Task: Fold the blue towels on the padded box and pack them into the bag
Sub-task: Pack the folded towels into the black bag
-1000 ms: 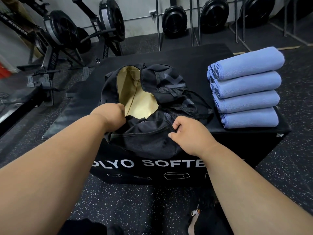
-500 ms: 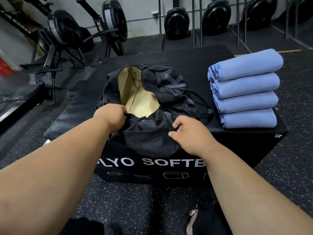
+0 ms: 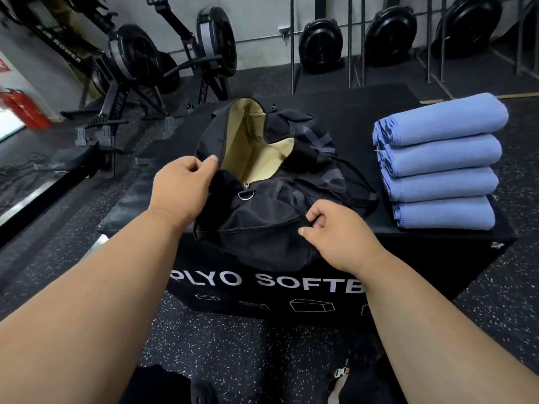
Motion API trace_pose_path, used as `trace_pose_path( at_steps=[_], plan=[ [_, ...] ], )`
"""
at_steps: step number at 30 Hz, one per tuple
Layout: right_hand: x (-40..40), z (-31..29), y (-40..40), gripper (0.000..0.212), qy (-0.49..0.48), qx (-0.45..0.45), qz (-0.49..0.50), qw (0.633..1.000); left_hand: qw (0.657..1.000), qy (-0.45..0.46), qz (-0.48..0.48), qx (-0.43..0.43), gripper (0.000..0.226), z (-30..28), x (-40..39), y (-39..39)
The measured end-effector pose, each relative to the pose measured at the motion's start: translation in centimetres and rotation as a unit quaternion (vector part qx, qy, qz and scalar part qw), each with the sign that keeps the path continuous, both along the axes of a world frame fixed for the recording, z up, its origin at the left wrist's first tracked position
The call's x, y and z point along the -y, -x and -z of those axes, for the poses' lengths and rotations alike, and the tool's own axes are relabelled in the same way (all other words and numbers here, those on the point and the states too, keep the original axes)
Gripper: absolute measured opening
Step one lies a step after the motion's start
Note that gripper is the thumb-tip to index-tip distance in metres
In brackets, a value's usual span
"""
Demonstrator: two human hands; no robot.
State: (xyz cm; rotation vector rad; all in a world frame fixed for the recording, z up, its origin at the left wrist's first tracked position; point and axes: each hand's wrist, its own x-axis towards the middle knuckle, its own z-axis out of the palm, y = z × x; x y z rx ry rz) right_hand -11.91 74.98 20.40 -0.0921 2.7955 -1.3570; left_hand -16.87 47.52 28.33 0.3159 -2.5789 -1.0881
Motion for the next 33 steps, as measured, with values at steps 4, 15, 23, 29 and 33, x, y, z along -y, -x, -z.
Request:
trace_pose_path(
  at_steps=[4,15,23,29,33],
  plan=[
    [0.0,-0.3,-0.5,0.018,-0.001,-0.001,-0.002,1.0,1.0,0.014,-0.014,0.014,0.046,-0.8,-0.1,-0.2],
    [-1.4,-2.6,-1.6,0.022,0.055,-0.006,-0.011,0.998,0.99,-0.125,0.029,0.06,0.021,-1.9,1.9,0.1],
    [-3.9,-3.8,-0.5,0.011,0.107,-0.057,0.132,0.984,0.991,-0.11,0.011,0.075,0.027,-0.6,1.5,0.0],
    [-6.0,-5.0,-0.8,0.009,0.055,-0.146,0.226,0.961,0.994,-0.088,0.003,0.058,0.022,-0.7,1.0,-0.7],
    [-7.8,-6.7,-0.3,0.031,-0.004,-0.244,0.27,0.932,0.995,-0.086,0.004,0.058,0.022,-1.2,0.5,-1.1]
  ],
)
